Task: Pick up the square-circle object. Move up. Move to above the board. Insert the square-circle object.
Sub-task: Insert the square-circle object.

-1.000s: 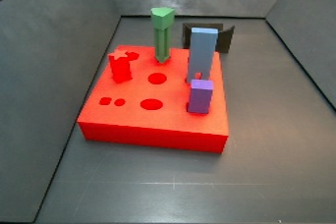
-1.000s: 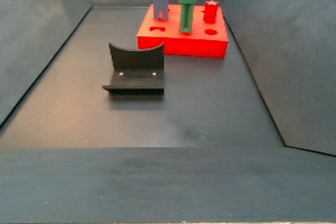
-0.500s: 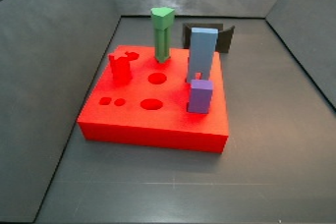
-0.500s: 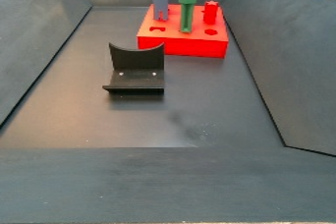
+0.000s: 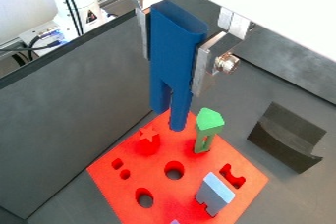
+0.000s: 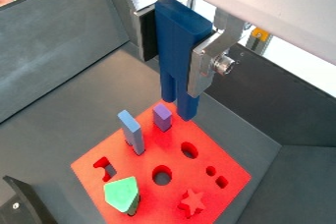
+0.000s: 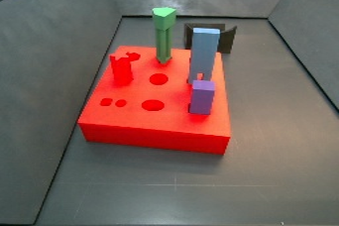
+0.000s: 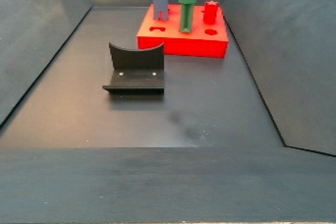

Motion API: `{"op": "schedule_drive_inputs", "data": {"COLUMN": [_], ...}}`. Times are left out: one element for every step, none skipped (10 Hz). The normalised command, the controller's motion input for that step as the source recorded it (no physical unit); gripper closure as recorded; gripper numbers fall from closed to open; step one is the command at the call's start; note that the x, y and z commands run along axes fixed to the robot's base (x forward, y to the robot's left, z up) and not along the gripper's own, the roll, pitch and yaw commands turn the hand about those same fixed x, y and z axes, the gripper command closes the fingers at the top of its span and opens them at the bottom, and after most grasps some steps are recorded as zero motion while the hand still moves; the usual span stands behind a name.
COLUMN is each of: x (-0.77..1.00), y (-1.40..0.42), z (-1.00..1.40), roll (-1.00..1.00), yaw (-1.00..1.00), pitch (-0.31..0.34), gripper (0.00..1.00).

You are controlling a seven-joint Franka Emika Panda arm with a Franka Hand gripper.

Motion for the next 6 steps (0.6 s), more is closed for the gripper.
{"op": "schedule_drive_inputs", "data": {"x": [0.00, -0.36, -0.63, -0.69, -0.77, -0.85], "y": [0.00, -0.27, -0.54, -0.50, -0.26, -0.05], "z": [-0.02, -0.44, -0.65, -0.73, -0.68, -0.64], "roll": [0.00, 0.09, 0.21, 0.16, 0.20, 0.28], "yaw": [0.00, 0.00, 0.11, 0.22, 0.27, 0.27], "pitch": [0.000, -0.149, -0.237, -0.220, -0.231, -0.227], "gripper": [1.00, 1.00, 1.00, 1.00, 1.00, 1.00]}}
